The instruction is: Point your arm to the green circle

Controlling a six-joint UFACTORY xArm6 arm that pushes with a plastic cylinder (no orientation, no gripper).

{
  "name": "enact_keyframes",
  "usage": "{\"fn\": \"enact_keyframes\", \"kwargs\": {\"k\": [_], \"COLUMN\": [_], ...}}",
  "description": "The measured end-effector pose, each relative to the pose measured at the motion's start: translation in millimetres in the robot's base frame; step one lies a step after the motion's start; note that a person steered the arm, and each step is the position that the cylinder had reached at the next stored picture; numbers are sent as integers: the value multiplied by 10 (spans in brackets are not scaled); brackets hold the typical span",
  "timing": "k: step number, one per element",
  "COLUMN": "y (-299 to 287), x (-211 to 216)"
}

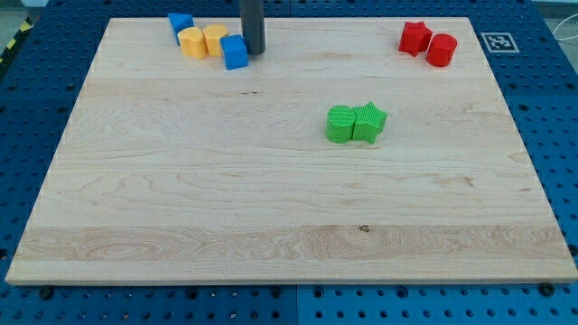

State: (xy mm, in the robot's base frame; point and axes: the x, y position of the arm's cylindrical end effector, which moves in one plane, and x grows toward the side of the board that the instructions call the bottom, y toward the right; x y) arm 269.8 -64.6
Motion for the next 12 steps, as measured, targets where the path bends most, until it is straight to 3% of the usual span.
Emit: {"fn": "enact_keyframes", "kwargs": {"k": [2,5,6,9,10,12], "y": [638,969,1147,586,724,1412], "x": [-25,-157,154,1327,1677,1821]}}
